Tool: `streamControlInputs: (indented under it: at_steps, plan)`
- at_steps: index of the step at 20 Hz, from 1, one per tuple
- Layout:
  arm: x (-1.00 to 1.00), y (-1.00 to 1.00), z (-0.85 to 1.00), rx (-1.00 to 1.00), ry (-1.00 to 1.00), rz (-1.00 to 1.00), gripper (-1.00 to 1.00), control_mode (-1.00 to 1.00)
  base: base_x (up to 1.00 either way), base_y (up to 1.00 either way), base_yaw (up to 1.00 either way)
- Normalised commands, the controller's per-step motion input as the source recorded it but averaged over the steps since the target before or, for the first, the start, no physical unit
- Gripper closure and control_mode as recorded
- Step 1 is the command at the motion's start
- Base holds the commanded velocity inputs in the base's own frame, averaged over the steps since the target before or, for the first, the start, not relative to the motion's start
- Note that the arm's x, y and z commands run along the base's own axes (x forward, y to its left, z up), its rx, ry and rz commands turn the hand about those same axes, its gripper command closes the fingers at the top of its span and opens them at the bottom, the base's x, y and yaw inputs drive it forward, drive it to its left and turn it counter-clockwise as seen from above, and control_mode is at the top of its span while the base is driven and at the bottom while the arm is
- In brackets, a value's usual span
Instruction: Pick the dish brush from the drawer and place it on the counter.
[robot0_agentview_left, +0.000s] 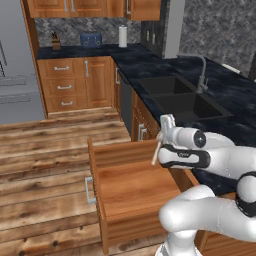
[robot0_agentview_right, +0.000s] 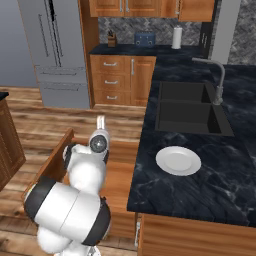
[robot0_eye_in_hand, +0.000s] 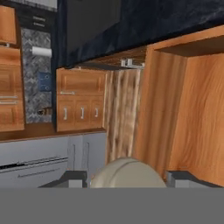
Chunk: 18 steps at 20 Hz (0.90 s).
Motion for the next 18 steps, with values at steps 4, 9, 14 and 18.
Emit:
streamControlInputs:
  at_steps: [4,9,14,18]
  plan:
    - [-0.10,-1.00,1.00,0.00,0.03,0.00,1.00,-1.00,0.00,0.00,0.00]
    - [-0.28,-0.98,1.00,-0.03,0.03,0.00,1.00,-1.00,0.00,0.00,0.00]
    - [-0.91,-0.69,0.31,-0.42,0.00,0.04,1.00,-1.00,0.00,0.00,0.00]
    - [-0.91,-0.38,-0.14,-0.70,0.04,0.05,1.00,-1.00,0.00,0.00,0.00]
